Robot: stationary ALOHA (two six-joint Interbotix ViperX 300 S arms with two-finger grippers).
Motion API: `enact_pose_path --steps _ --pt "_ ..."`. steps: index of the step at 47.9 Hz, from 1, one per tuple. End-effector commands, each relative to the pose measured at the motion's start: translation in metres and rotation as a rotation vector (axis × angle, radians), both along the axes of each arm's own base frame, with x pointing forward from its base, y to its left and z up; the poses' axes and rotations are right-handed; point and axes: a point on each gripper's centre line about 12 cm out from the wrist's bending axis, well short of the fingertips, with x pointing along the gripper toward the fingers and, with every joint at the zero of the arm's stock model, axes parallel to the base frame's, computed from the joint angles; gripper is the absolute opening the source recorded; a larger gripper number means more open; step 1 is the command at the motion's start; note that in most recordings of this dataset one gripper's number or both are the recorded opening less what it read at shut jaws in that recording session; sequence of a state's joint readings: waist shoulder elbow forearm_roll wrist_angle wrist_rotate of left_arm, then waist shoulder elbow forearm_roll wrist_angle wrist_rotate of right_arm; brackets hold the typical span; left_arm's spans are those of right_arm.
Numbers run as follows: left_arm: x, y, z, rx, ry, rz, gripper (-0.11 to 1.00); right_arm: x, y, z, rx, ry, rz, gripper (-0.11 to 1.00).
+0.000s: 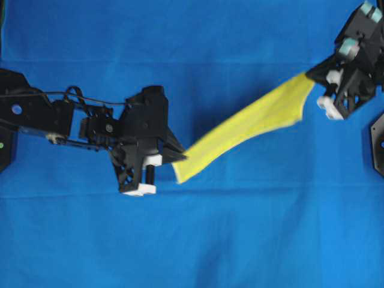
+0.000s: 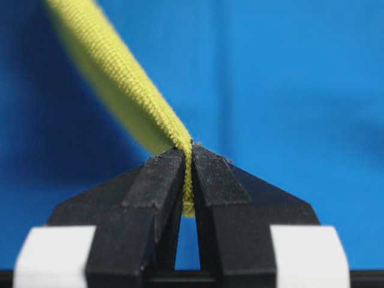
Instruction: Fold the yellow towel.
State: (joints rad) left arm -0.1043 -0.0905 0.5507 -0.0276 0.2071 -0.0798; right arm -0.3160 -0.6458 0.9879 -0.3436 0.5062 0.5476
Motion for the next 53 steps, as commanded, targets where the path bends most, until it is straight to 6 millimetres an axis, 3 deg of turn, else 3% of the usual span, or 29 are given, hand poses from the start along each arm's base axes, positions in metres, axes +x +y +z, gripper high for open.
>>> enact_pose_path --steps 1,15,30,43,53 --pt "0.013 -0.016 0.017 -0.002 -0.093 -0.041 0.03 0.006 -0.017 0.013 -0.040 -0.051 -0.039 0.01" --pt "0.067 -0.049 0.032 -0.006 -0.185 -0.101 0.03 0.037 -0.059 0.033 -0.126 -0.093 -0.069 0.01" --pt "0.102 -0.058 0.033 0.050 -0.224 -0.142 0.03 0.074 -0.089 0.035 -0.158 -0.070 -0.068 0.01" --pt "0.107 -0.054 0.031 0.054 -0.236 -0.134 0.03 0.067 -0.090 0.034 -0.158 -0.063 -0.083 0.01" --pt "0.142 -0.054 0.022 0.068 -0.304 -0.131 0.03 0.035 -0.083 0.035 -0.164 -0.061 -0.122 0.01"
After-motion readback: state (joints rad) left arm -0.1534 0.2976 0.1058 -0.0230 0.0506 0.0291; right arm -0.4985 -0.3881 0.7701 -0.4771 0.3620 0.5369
